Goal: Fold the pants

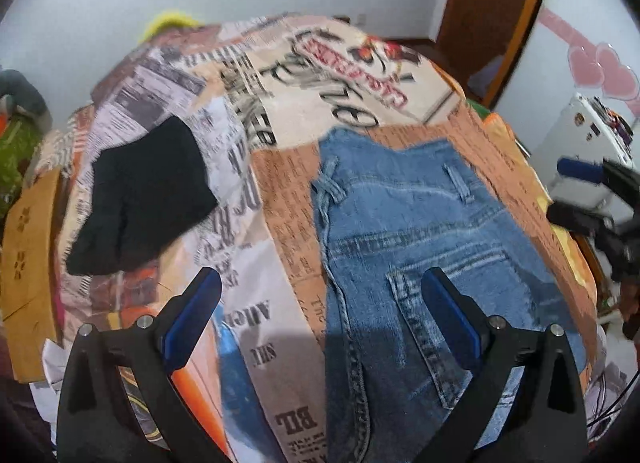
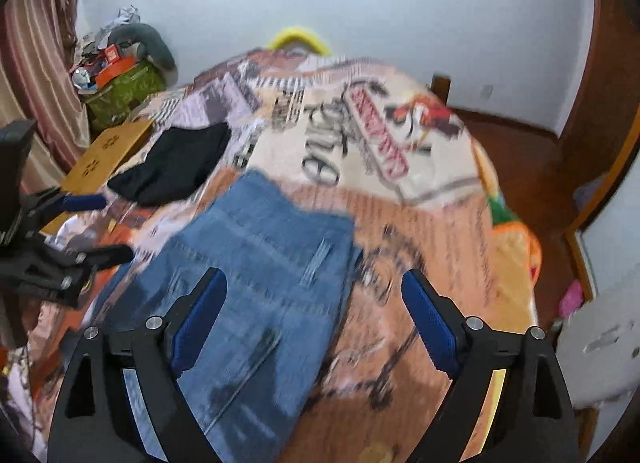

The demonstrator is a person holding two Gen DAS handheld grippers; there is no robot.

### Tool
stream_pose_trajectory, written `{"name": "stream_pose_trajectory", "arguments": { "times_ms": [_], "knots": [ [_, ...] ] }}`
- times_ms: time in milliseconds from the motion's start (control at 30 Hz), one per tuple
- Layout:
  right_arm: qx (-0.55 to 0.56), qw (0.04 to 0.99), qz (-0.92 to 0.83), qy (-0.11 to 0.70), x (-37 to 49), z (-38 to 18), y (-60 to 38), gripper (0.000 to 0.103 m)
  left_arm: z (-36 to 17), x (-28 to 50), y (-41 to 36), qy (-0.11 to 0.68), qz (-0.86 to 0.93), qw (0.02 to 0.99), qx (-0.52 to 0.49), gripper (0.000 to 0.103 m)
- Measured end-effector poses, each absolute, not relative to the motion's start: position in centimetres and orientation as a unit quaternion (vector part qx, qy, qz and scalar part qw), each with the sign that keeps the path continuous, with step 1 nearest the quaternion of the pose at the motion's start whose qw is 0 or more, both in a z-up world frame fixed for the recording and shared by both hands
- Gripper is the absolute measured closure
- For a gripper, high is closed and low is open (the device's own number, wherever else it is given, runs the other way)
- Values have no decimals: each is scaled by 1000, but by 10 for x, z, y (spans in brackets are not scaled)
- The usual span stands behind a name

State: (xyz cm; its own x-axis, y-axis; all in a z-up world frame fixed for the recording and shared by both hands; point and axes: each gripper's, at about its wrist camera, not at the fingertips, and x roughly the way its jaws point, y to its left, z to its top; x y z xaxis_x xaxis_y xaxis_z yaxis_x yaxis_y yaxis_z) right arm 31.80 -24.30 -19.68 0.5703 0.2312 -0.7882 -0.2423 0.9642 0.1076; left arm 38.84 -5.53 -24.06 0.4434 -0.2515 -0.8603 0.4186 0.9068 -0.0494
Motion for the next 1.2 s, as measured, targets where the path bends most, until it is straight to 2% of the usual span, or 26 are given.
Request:
{"name": "stream_pose_trajectory", "arguments": {
  "times_ms": [267,433,700,767,900,967,1033,1100,1200],
  "knots": [
    [81,837,131,525,297,-262,-259,16,-292,399,-66,551,-247,792,84,2],
    [167,803,156,550,305,-285,-273,16,-307,419,-64,588,-276,760,25,2],
    [150,798,201,548,329,-287,-251,14,-319,434,-77,615,-314,724,-15,1],
    [147,800,211,542,335,-286,-247,17,-319,435,-83,617,-319,719,-17,1],
    [155,795,223,542,347,-290,-247,33,-320,437,-94,618,-322,717,-16,3],
    [154,798,216,541,352,-291,-249,43,-319,440,-96,619,-316,719,-17,8],
    [168,796,212,542,355,-290,-257,58,-317,442,-96,618,-309,722,-24,17],
    [182,791,214,543,357,-289,-264,65,-313,440,-95,614,-306,727,-26,23],
    [170,797,212,539,354,-283,-261,71,-305,432,-94,603,-297,740,-20,33]
  ]
}}
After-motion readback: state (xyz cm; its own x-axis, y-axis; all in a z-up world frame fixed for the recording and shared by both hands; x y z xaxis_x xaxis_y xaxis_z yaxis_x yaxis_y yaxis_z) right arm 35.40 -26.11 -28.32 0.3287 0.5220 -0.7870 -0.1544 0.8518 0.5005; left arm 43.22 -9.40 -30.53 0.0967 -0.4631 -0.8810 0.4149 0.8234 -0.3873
